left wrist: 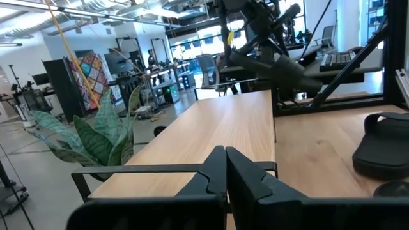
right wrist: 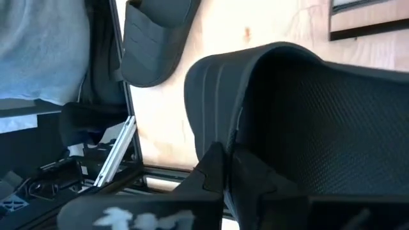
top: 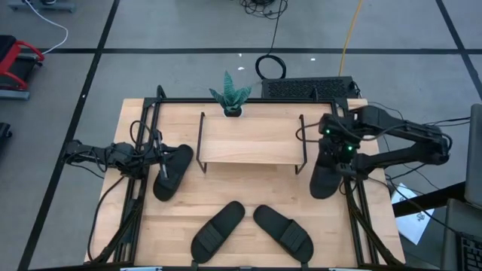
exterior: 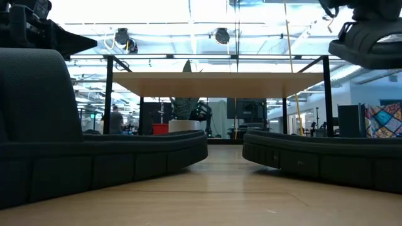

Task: Pick and place slides into the shelf
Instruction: Put the top right black slide on the shelf

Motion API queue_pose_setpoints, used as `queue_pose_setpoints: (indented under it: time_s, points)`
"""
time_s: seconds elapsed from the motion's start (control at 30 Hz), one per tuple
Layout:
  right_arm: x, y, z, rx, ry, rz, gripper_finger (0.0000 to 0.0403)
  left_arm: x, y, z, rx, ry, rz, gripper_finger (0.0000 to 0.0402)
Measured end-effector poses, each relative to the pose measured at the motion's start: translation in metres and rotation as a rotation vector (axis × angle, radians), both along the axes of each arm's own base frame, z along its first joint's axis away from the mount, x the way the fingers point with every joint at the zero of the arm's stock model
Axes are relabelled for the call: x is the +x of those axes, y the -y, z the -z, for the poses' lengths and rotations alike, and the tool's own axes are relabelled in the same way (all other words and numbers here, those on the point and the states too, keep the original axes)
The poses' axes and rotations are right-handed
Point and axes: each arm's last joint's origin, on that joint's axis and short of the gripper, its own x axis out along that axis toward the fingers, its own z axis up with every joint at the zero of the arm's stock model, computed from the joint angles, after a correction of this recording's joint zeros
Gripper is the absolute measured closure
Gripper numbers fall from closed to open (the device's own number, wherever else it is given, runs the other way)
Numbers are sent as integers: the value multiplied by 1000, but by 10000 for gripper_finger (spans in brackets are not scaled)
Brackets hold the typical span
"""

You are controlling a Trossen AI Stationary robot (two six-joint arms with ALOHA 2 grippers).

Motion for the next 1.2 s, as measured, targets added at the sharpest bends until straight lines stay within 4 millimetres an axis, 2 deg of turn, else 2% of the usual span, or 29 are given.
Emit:
queue_pose_setpoints:
  time_s: [0.17, 0.27, 0.4, 0.63, 0.73, 0.83, 0.97, 1.2]
  points:
    - [4, 0, 1, 9, -17, 22, 401, 0, 0, 0, 0, -2, 0, 401]
    - [10, 1, -5, 15, 2, -7, 402, 0, 0, 0, 0, -1, 0, 401]
    - [21, 2, -25, 16, 116, -60, 402, 0, 0, 0, -1, -2, 0, 401]
    - [41, 11, -70, -125, 276, -150, 402, 0, 0, 0, -2, -2, 0, 401]
    - [55, 19, -85, -250, 315, -177, 402, 0, 0, 0, -2, -3, 0, 401]
    - [73, 29, -95, -276, 352, -194, 402, 0, 0, 0, -2, -3, 0, 401]
    - [100, 45, -93, -223, 370, -216, 402, 0, 0, 0, -1, -3, 0, 401]
    - [138, 70, -62, -123, 322, -255, 402, 0, 0, 0, 0, -4, 0, 401]
